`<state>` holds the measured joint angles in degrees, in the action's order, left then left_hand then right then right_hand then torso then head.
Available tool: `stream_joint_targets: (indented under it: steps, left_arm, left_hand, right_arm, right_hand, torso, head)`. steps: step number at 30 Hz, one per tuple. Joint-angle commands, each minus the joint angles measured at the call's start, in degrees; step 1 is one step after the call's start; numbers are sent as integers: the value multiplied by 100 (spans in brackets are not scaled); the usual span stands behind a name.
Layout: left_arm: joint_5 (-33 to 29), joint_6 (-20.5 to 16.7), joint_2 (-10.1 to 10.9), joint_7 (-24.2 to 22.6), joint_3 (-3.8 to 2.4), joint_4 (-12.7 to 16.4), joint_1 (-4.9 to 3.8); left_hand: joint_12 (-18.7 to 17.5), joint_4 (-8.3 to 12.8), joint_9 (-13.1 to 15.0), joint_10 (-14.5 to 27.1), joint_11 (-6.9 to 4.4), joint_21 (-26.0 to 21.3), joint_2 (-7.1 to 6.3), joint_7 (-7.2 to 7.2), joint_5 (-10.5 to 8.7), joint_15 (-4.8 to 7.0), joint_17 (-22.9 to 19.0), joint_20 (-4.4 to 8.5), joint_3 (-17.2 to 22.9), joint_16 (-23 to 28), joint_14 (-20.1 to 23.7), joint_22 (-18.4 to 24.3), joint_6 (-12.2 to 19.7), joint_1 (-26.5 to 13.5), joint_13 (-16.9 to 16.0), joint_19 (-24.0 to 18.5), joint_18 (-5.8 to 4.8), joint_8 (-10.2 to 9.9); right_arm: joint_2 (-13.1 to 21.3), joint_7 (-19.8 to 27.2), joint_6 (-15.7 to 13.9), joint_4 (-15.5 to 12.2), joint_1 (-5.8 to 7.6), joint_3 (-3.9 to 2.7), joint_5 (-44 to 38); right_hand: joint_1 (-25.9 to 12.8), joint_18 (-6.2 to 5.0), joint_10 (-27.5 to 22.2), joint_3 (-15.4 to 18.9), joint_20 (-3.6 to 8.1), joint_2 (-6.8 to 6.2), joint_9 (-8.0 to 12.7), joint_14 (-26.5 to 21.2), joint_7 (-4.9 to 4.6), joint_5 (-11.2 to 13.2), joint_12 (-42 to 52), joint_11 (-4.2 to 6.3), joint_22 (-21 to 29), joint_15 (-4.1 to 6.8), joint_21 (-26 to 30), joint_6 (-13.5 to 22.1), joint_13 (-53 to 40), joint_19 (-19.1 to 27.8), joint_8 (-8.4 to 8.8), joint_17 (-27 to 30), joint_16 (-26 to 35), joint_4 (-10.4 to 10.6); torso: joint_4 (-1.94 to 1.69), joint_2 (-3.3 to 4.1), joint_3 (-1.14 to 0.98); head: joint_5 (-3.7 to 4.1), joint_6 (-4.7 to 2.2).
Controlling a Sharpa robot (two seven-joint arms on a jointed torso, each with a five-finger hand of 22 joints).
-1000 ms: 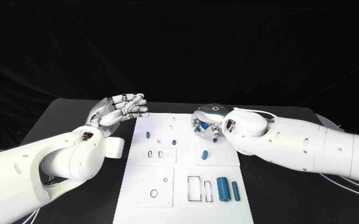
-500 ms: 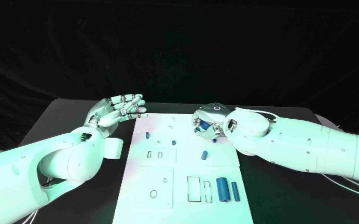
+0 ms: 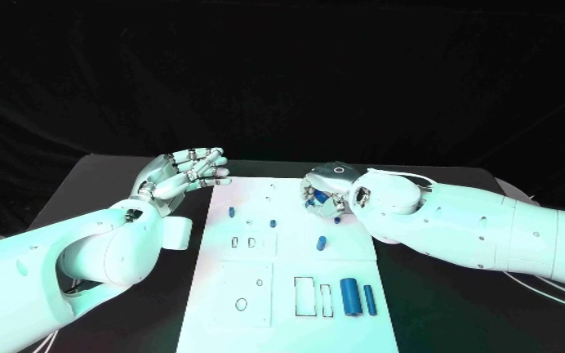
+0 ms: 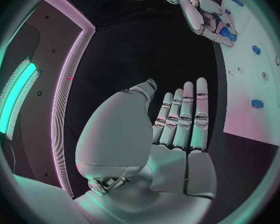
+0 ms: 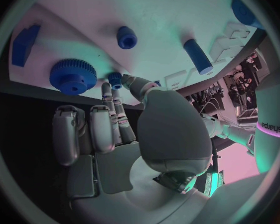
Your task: Assemble the parts on the task board
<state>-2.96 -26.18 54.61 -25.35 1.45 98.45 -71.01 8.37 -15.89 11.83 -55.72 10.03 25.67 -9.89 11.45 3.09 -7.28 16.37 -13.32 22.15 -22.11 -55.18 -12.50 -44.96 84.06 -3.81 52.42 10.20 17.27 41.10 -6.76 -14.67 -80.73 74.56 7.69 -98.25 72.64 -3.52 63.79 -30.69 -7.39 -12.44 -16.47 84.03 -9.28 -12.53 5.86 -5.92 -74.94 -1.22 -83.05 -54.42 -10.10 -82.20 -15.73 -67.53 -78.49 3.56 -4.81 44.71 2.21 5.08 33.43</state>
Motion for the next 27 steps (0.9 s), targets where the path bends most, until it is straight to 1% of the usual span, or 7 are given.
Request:
stream_joint_targets:
  steps: [1,5,8,11,18,23,27]
  left_arm:
    - [-8,106,-3,-25,-6,11,-15]
    - [-8,108,-1,-22,-6,6,-15]
    - [-8,108,-7,-18,-6,-6,-15]
    - [-8,108,-14,-14,-5,-21,-15]
    - [-8,103,-24,-3,-5,-43,-15]
    - [-8,98,-24,4,-5,-49,-15]
    - [-8,97,-25,5,-5,-49,-15]
  left_hand:
    - [-26,-17,-5,-11,25,35,-46,176,-19,-18,5,-4,7,-5,31,-9,-3,-9,6,34,30,-16]
    - [-26,-17,-5,-11,25,35,-46,176,-19,-18,5,-4,7,-5,31,-9,-3,-9,6,34,30,-16]
    - [-35,-18,-7,-11,25,44,-42,174,-19,-19,9,0,8,-4,35,-13,-2,-9,6,38,30,-18]
    - [-35,-18,-7,-11,25,44,-42,174,-19,-19,9,0,8,-4,35,-13,-2,-9,6,38,30,-18]
    - [-42,-13,-7,-12,24,52,-30,171,-19,-18,13,2,16,-2,40,-16,-3,-1,6,40,29,-19]
    - [-45,-10,-8,-12,23,56,-26,170,-19,-18,15,4,19,-1,42,-18,-3,5,6,41,29,-20]
    - [-45,-10,-8,-12,23,56,-26,170,-19,-18,15,4,19,-1,42,-18,-3,5,6,41,29,-20]
  right_arm:
    - [-10,4,163,1,-4,-2,-59]
    - [-11,-25,202,29,-4,-2,-62]
    - [-9,-45,219,47,-4,-2,-68]
    - [-8,-64,200,52,-4,-2,-80]
    - [-4,-51,-15,-5,-5,-2,-101]
    - [23,-43,-207,-134,-6,-9,-105]
    - [27,-97,-341,-222,-3,-32,-128]
  right_hand:
    - [108,99,142,-95,14,44,-32,176,12,-29,62,36,-415,21,-57,-105,-22,-65,-53,-31,-47,-3]
    - [209,128,333,-191,50,112,-75,193,51,-17,136,92,-551,66,-136,-193,-59,-150,-103,-89,-92,-38]
    - [248,137,378,-225,64,130,-91,197,61,-10,144,108,-593,79,-161,-218,-69,-176,-118,-103,-105,-59]
    - [321,143,416,-312,87,158,-121,201,68,111,126,119,-622,94,-178,-241,-78,-190,-133,-116,-122,-105]
    - [501,158,487,-472,108,248,-184,204,73,132,111,138,-695,111,-219,-298,-103,-229,-175,-141,-148,-243]
    - [542,180,540,-496,115,264,-219,210,77,108,118,148,-793,118,-276,-328,-124,-292,-201,-169,-169,-294]
    - [545,183,543,-496,116,261,-222,211,77,104,118,149,-805,119,-283,-329,-126,-299,-202,-174,-172,-300]
  torso:
    - [-10,0,3]
    - [-9,0,4]
    - [-7,3,2]
    - [-4,6,-1]
    - [-10,2,-3]
    - [-12,3,-3]
    - [-6,-3,7]
  head:
    - [8,14]
    - [9,18]
    - [6,26]
    - [7,33]
    - [6,27]
    - [5,21]
    - [3,7]
